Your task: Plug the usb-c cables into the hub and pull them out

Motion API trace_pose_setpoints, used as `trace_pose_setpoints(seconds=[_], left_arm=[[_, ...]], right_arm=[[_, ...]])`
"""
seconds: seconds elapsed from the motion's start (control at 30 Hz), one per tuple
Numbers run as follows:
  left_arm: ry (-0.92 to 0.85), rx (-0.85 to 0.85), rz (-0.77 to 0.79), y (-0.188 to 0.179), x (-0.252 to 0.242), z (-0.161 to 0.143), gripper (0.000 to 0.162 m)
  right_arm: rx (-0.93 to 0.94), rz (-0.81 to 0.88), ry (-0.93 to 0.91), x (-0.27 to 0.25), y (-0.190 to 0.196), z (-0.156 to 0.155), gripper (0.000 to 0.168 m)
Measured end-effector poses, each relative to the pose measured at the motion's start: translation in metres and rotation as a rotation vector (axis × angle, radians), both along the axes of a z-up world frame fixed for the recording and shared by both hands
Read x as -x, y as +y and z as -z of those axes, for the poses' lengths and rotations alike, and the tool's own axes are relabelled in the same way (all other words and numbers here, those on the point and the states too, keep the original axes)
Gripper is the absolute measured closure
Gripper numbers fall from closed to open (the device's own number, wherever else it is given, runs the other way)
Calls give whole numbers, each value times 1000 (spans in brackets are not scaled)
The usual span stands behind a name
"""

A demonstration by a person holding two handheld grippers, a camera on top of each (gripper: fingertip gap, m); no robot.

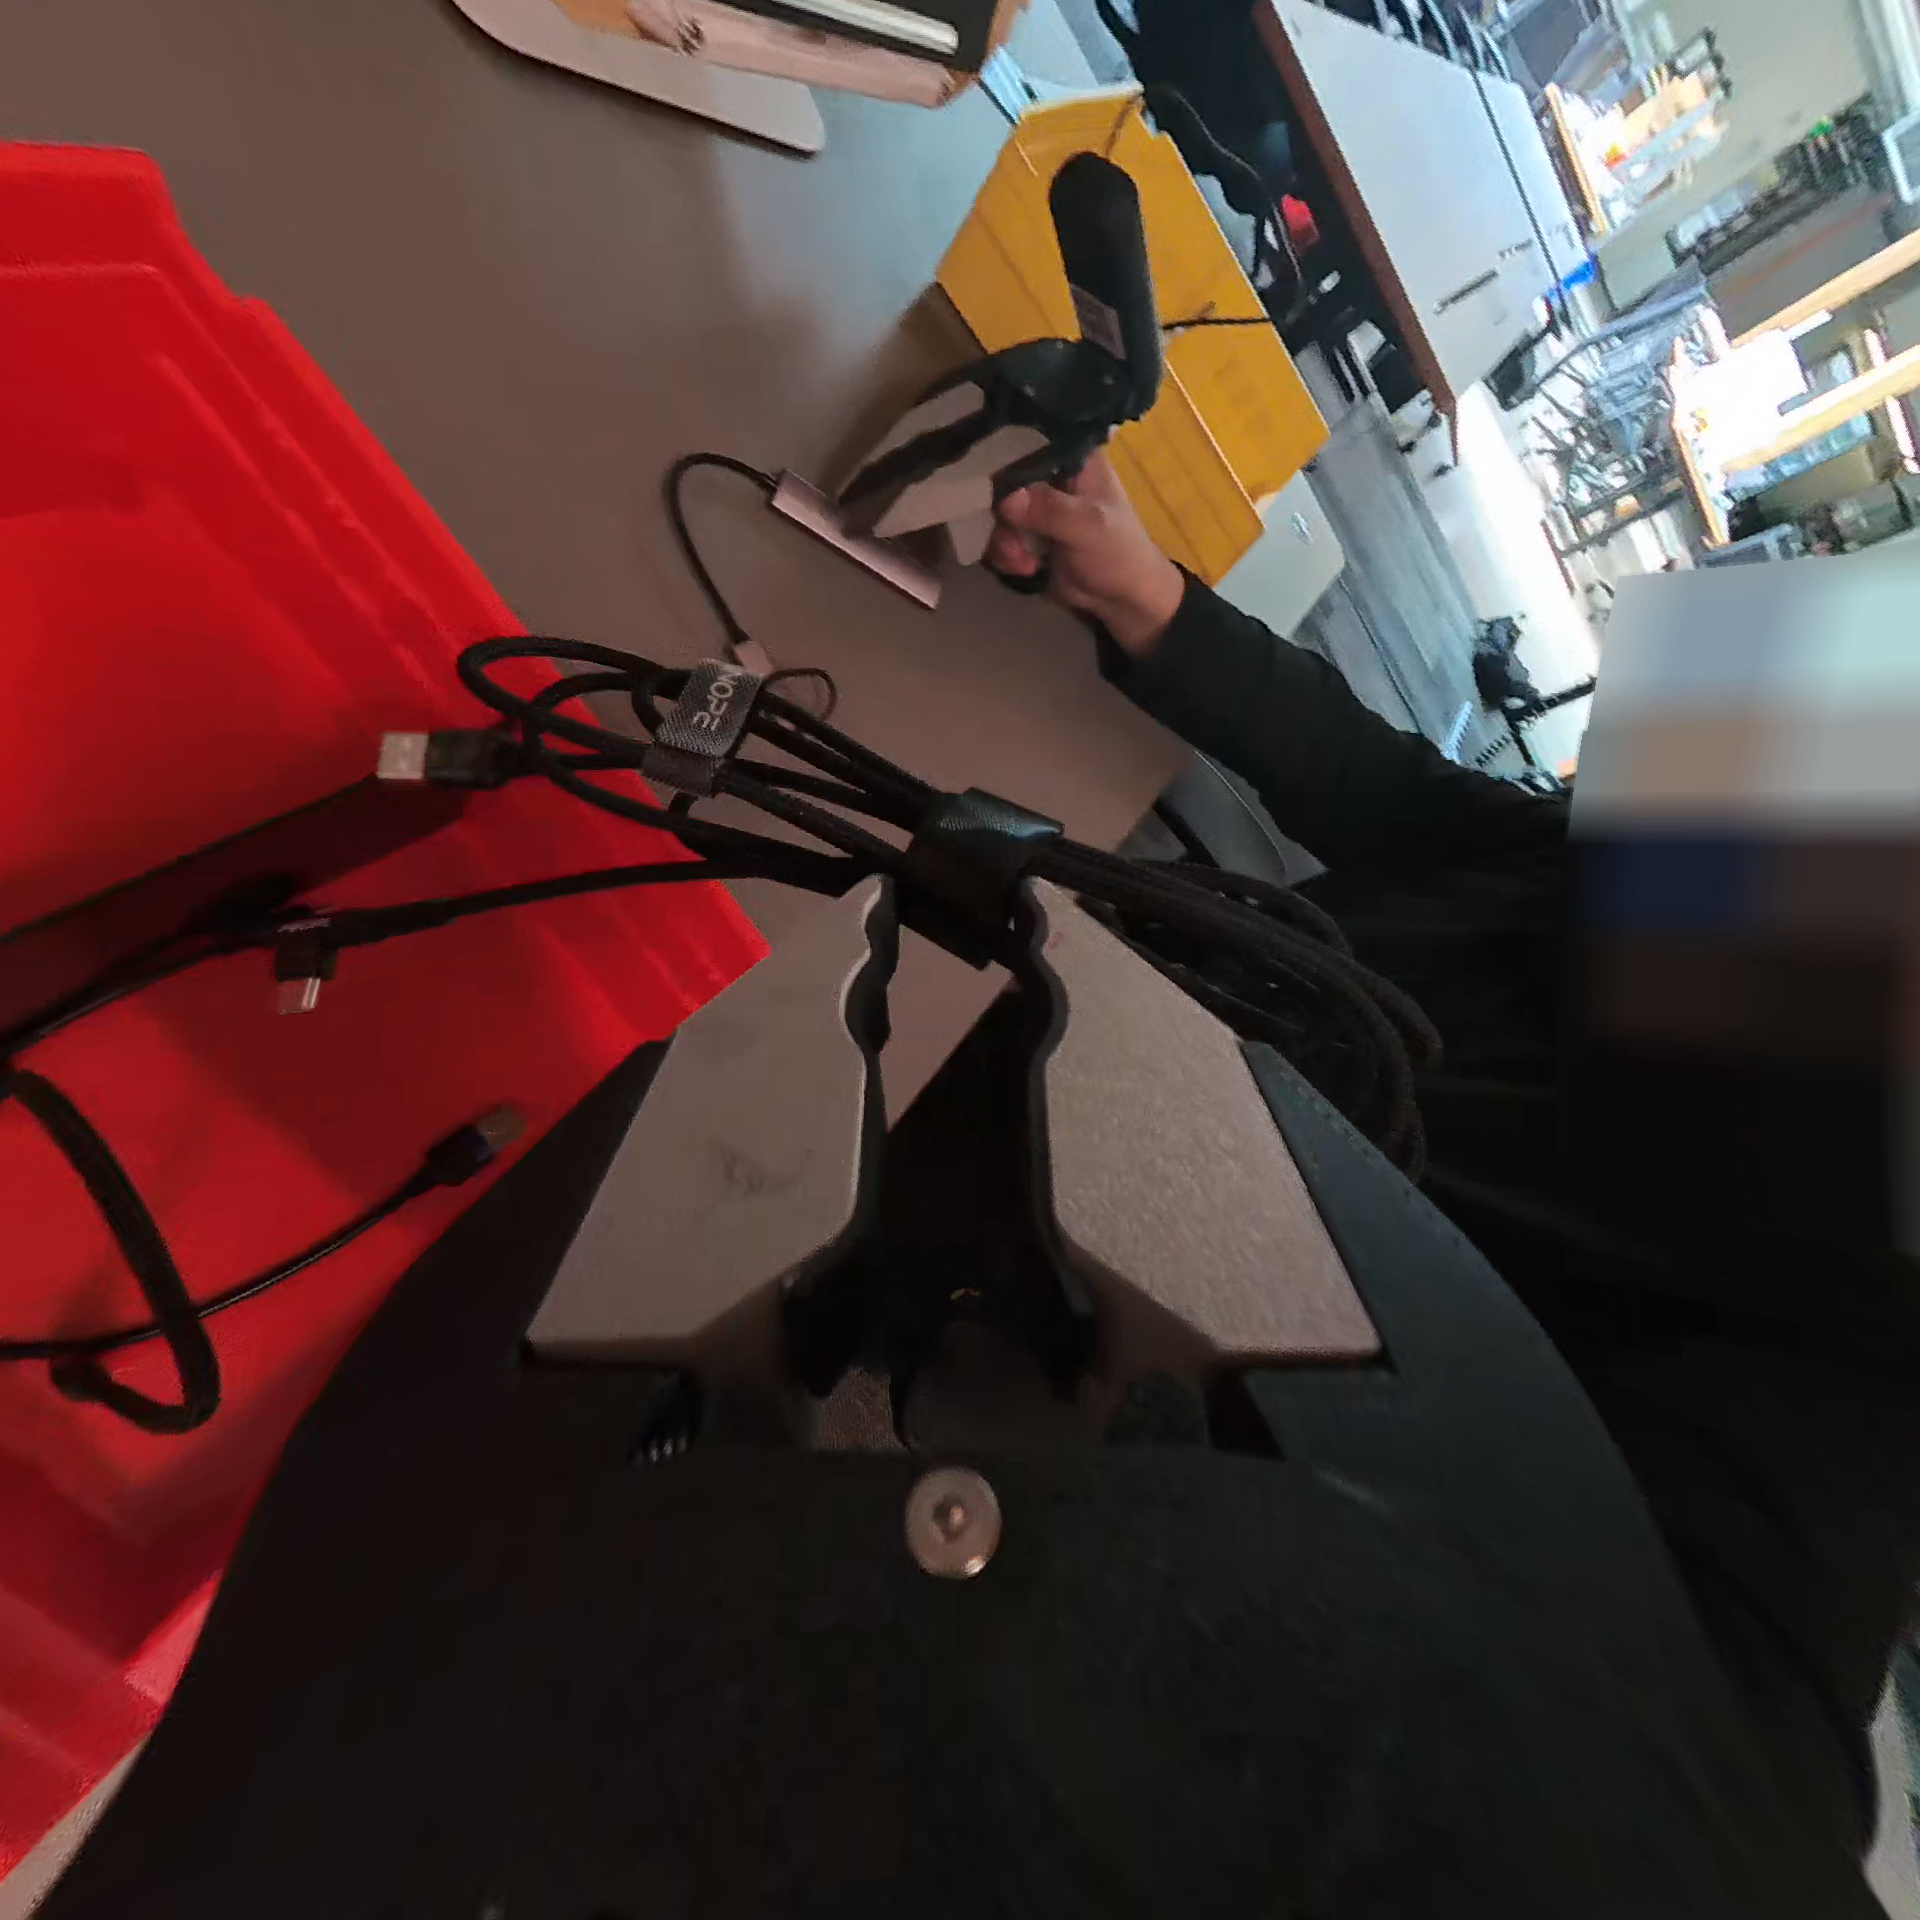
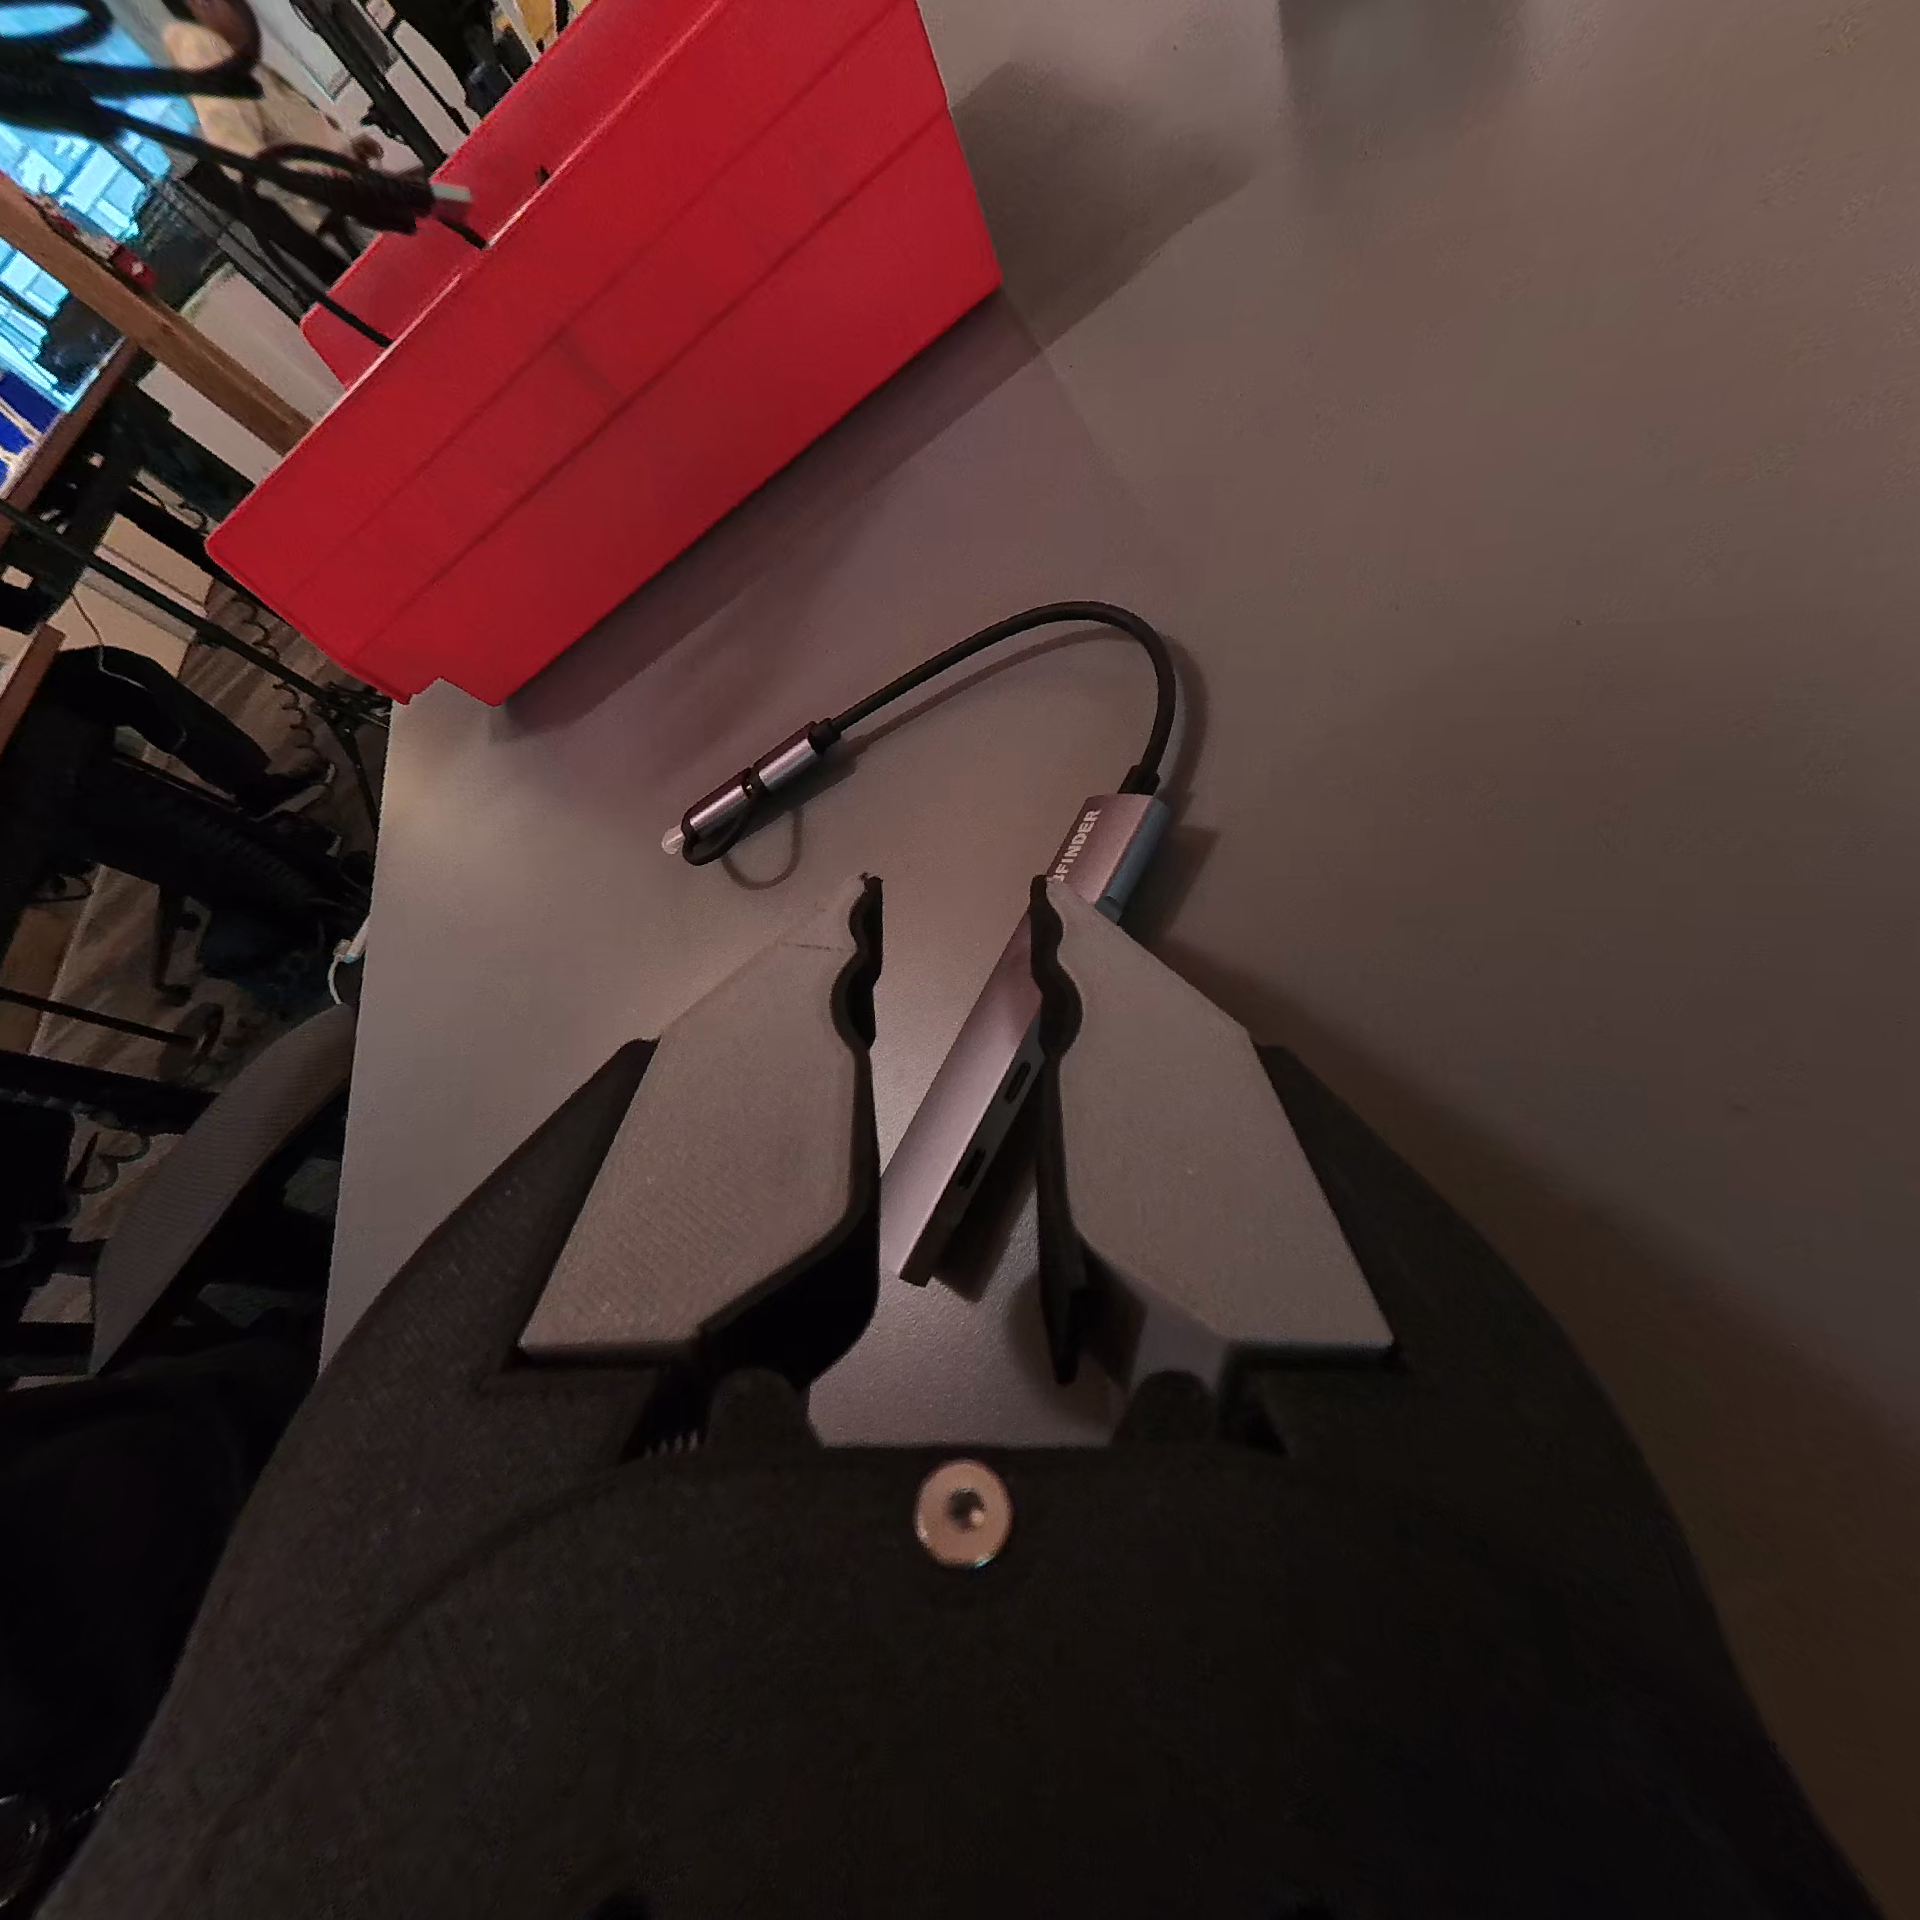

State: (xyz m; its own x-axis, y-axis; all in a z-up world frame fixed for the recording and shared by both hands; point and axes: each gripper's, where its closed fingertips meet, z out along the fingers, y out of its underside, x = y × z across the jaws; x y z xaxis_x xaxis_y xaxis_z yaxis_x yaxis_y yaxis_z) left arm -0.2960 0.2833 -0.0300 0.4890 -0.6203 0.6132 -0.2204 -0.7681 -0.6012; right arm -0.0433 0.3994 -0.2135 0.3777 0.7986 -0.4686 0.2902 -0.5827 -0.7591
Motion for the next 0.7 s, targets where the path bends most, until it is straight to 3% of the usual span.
trace_pose_setpoints(seconds=[0.1,0.2,0.47,0.57,0.7], left_arm=[[54,-11,-84,12,8,2,142],[-8,-64,-90,15,7,-12,142],[38,-185,-143,27,-1,-20,142],[100,-377,-174,39,-15,-36,142],[402,-745,-213,58,-53,-34,142]], right_arm=[[-2,-1,-3,0,0,0,143],[-4,1,0,0,-1,0,143],[-7,2,7,0,-1,-1,143],[-43,-1,48,-1,-1,-11,143],[-87,-40,160,4,-8,-36,136]])
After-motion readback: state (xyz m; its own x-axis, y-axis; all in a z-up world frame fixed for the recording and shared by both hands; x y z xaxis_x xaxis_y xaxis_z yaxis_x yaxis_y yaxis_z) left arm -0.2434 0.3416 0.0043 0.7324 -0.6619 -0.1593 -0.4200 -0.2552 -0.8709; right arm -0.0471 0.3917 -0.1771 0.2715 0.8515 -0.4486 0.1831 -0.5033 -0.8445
